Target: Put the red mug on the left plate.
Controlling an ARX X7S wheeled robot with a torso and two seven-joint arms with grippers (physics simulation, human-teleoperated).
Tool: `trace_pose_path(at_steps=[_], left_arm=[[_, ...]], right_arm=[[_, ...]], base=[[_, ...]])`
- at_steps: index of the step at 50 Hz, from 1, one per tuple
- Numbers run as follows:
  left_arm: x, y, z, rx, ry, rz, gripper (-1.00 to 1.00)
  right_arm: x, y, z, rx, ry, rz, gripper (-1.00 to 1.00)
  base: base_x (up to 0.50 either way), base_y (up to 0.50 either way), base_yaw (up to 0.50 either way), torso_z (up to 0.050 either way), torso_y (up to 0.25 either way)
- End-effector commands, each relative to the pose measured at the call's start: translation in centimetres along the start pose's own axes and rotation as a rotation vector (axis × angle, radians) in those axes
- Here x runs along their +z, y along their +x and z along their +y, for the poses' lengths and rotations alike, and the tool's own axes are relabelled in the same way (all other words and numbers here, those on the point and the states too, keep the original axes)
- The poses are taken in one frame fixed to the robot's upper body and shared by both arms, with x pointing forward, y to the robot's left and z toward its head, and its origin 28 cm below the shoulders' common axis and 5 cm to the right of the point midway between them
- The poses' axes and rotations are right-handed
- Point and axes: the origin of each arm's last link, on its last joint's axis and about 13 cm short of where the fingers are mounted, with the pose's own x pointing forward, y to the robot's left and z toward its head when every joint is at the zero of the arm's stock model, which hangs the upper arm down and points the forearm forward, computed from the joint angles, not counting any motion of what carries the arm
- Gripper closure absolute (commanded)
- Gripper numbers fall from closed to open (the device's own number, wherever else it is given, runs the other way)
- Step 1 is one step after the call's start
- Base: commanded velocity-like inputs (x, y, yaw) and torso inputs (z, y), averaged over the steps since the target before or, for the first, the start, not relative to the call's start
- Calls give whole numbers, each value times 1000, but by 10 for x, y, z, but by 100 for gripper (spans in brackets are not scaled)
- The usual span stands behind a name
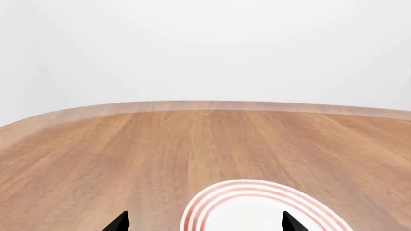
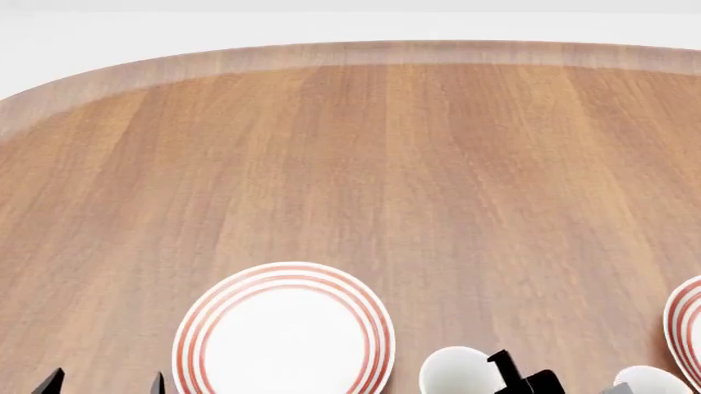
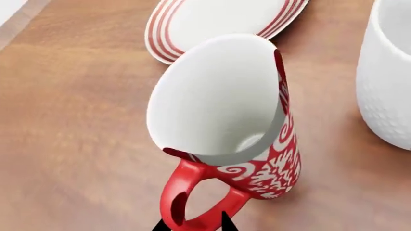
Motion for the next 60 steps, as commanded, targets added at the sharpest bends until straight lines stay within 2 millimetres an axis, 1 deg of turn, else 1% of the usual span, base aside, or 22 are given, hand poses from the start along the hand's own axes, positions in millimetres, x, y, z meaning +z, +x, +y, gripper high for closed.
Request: trace_pose_path(at_steps=[1,5,9,13,14,19,24,26,27,34,42,49,52,60], left_arm=[[1,0,1,2,-2,-2,-100],[1,0,1,2,-3,-4,-100],[1,-1,1,3,-3,-5,-100],[2,-1,2,4,-4,-6,-100],[2,-1,1,4,-3,-6,-100],[2,-1,1,4,-1,-7,-100],[2,-1,1,4,0,-7,-100],[2,-1,1,4,0,-7,-100],[2,-1,1,4,0,-7,-100],[2,-1,1,3,0,-7,-100],[3,-2,1,4,0,-8,-100],[3,-2,1,5,-1,-8,-100],[3,-2,1,4,-2,-8,-100],[4,-2,2,8,-4,-11,-100]], right_arm=[[7,-27,5,113,-20,-49,100],[7,-33,6,139,-28,-50,100],[8,-45,8,203,-39,-53,100],[10,-49,8,242,-38,-42,100],[13,-56,7,264,-33,-47,100],[18,-71,5,318,-29,-45,100],[19,-79,2,361,-19,-40,100],[19,-79,2,361,-19,-40,100],[19,-83,1,380,-32,-45,100],[20,-94,0,434,-37,-51,100],[19,-106,-1,510,-68,-48,100],[18,-121,-2,622,-85,-64,100],[16,-125,-2,638,-111,-66,100],[7,-134,-1,771,-149,-63,100]], base=[[0,0,0,0,15],[0,0,0,0,0],[0,0,0,0,0],[0,0,0,0,0],[0,0,0,0,0],[0,0,0,0,0],[0,0,0,0,0],[0,0,0,0,0],[0,0,0,0,0],[0,0,0,0,0],[0,0,0,0,0],[0,0,0,0,0],[0,0,0,0,0],[0,0,0,0,1]])
